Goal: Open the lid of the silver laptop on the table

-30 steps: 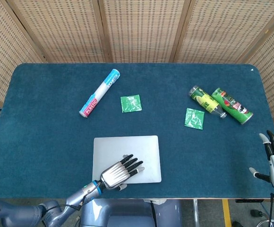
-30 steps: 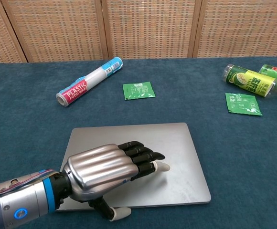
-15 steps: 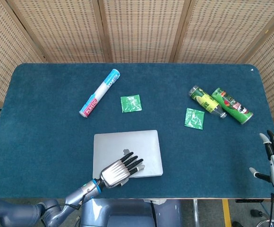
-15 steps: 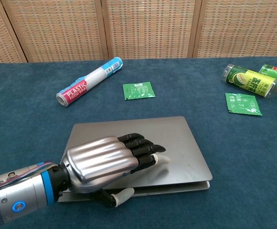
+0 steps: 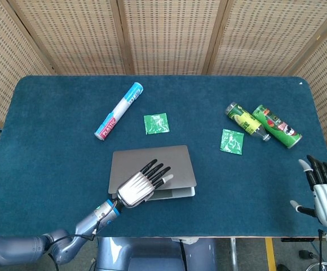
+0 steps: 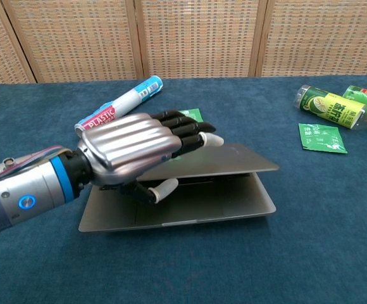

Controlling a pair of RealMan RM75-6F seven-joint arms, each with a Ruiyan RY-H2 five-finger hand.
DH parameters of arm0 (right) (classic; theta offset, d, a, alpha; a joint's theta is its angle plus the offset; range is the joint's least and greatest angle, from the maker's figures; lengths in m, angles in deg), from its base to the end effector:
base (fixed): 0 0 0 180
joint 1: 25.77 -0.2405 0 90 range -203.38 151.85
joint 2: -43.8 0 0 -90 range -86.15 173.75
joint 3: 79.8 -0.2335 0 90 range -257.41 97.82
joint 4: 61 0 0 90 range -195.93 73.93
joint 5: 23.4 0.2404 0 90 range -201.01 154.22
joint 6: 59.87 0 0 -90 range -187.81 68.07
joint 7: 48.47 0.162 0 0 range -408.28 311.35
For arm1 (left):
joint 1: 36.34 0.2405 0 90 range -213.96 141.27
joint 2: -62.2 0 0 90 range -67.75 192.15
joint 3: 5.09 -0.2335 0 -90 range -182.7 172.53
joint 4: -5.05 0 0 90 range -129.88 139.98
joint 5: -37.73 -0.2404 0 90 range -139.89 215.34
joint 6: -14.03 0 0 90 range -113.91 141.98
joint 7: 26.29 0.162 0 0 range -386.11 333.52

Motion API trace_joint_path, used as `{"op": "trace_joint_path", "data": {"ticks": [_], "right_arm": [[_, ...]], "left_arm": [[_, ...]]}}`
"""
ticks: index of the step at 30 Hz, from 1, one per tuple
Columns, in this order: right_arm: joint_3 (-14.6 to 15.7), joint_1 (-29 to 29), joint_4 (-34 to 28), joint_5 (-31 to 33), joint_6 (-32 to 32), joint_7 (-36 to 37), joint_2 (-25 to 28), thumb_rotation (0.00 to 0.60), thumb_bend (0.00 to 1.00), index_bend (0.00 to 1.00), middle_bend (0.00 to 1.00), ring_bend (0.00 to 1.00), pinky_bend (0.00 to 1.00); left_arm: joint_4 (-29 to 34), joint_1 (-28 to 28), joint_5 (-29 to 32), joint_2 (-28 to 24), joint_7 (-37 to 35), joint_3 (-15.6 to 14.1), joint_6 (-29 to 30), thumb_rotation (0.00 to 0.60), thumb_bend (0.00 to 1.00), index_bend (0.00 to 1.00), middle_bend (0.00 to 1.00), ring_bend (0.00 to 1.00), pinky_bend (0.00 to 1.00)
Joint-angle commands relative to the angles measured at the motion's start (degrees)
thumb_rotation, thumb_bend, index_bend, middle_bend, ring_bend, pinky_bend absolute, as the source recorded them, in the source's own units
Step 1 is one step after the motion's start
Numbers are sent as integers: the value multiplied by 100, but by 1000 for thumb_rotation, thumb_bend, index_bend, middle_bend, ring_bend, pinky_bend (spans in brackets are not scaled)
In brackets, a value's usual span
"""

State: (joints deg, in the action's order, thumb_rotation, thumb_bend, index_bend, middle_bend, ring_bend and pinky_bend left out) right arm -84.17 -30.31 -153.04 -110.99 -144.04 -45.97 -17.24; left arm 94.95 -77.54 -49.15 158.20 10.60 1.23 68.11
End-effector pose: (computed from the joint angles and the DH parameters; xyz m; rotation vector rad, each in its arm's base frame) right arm -0.3051 -0.2049 0.1390 1.4026 -0.8748 0.9155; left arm -0.0453 0.2618 -0.1019 -2.2474 -0.3690 -1.0269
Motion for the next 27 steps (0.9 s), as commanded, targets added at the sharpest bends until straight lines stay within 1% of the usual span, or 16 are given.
{"op": "trace_joint_path", "data": {"ticks": [1, 2, 3, 4, 6, 7, 9, 12, 14, 17, 21, 27], "right_arm": [[106, -178, 97, -442, 65, 42, 6, 600, 216, 140, 68, 0, 35], [134, -217, 128, -555, 76, 71, 1, 600, 291, 165, 97, 0, 68], [177, -280, 158, -707, 115, 105, -6, 600, 388, 195, 134, 11, 128], [240, -380, 198, -900, 203, 168, -22, 600, 465, 215, 163, 48, 179], [349, -568, 261, -1168, 413, 292, -53, 600, 554, 231, 187, 114, 212], [429, -697, 252, -1290, 619, 384, -62, 600, 598, 238, 193, 133, 217], [539, -979, 191, -1425, 1050, 648, -65, 600, 650, 247, 202, 141, 226], [607, -1322, 158, -1504, 1531, 918, -138, 600, 701, 253, 207, 148, 231], [620, -1566, 156, -1542, 1878, 863, -255, 600, 731, 255, 209, 150, 233], [592, -1802, 128, -1490, 2231, 673, -446, 600, 774, 252, 210, 151, 233], [525, -2020, 114, -1352, 2533, 493, -764, 600, 807, 218, 210, 151, 233], [510, -2241, 182, -1189, 2885, 326, -1271, 600, 820, 217, 212, 159, 237]], "left_arm": [[112, -93, 263, -75, 215, 182, -61, 570, 556, 0, 0, 0, 0], [128, -106, 324, -75, 246, 202, -78, 571, 556, 0, 0, 0, 0], [135, -117, 388, -69, 268, 219, -98, 571, 556, 0, 0, 0, 0], [142, -133, 459, -62, 308, 229, -120, 571, 556, 0, 0, 0, 0], [143, -162, 553, -45, 383, 224, -140, 570, 555, 0, 0, 0, 0], [142, -174, 590, -30, 402, 219, -143, 570, 556, 0, 0, 0, 0], [137, -203, 643, -3, 443, 214, -125, 572, 555, 0, 0, 0, 0], [154, -239, 683, 8, 504, 224, -75, 574, 555, 0, 0, 0, 0], [189, -262, 718, -14, 543, 231, -41, 574, 556, 0, 0, 0, 0], [258, -283, 771, -66, 567, 238, -5, 575, 556, 0, 0, 0, 0], [326, -315, 819, -99, 577, 236, 31, 577, 556, 0, 0, 0, 0], [328, -369, 876, -109, 621, 234, 52, 578, 556, 0, 0, 0, 0]]}}
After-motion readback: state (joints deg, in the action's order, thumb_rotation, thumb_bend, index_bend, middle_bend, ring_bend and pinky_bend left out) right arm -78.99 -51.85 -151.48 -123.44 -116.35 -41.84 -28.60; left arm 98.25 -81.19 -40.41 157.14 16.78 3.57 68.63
